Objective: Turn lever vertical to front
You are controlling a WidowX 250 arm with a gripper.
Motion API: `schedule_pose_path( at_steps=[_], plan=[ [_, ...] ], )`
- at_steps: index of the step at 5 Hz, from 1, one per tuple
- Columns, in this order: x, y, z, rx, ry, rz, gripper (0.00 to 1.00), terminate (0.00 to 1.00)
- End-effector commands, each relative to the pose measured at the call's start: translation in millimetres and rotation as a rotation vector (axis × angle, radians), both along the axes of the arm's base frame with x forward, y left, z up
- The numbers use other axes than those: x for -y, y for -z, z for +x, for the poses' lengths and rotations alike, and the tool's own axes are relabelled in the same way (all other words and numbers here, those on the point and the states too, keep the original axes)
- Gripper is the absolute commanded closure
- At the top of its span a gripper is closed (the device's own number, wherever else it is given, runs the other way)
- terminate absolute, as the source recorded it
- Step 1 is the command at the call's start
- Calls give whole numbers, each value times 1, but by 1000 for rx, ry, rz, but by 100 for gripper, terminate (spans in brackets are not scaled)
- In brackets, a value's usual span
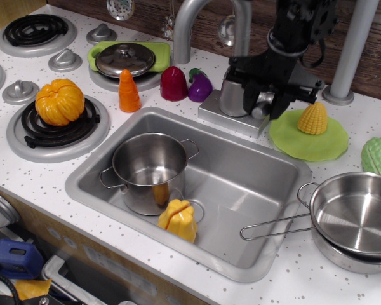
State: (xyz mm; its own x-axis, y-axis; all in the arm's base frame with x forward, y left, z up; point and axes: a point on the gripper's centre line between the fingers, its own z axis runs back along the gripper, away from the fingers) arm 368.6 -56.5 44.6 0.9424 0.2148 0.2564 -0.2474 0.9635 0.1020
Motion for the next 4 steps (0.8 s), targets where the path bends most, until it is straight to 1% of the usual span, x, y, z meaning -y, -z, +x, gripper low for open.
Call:
schedule_pose_path(
  at_steps=[1,2,3,4],
  plan=[
    [-3,7,-5,35,-1,-33,0,0],
    [-5,10,-5,35,13,-19,0,0],
    [-6,1,-4,0,42,-33,0,0],
    [-6,1,-4,0,42,-33,0,0]
  ],
)
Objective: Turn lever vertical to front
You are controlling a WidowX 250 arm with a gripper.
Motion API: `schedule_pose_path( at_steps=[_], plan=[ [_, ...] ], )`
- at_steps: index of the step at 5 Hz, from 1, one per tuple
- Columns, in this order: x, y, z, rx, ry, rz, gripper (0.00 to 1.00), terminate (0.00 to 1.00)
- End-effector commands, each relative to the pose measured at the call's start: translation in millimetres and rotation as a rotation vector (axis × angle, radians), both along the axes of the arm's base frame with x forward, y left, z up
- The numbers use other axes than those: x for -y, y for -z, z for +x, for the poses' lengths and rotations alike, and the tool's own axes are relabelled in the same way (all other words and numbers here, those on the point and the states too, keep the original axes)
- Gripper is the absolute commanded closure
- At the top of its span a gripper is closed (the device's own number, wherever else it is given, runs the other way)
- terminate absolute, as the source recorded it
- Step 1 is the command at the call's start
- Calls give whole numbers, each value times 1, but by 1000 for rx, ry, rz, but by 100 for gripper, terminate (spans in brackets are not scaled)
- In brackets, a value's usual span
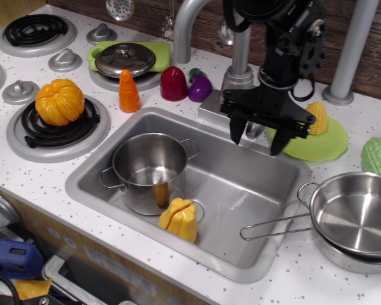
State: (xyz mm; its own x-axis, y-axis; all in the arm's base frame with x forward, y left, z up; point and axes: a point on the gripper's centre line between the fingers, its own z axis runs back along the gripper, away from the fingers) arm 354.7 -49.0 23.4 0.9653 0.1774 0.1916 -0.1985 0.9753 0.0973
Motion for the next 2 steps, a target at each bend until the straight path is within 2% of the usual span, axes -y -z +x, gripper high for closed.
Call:
schedule_pose_path(
  at_steps=[1,2],
  plan=[
    [1,-20,10,63,-3,-15,0,0],
    [1,-20,10,63,-3,-15,0,100]
  ],
)
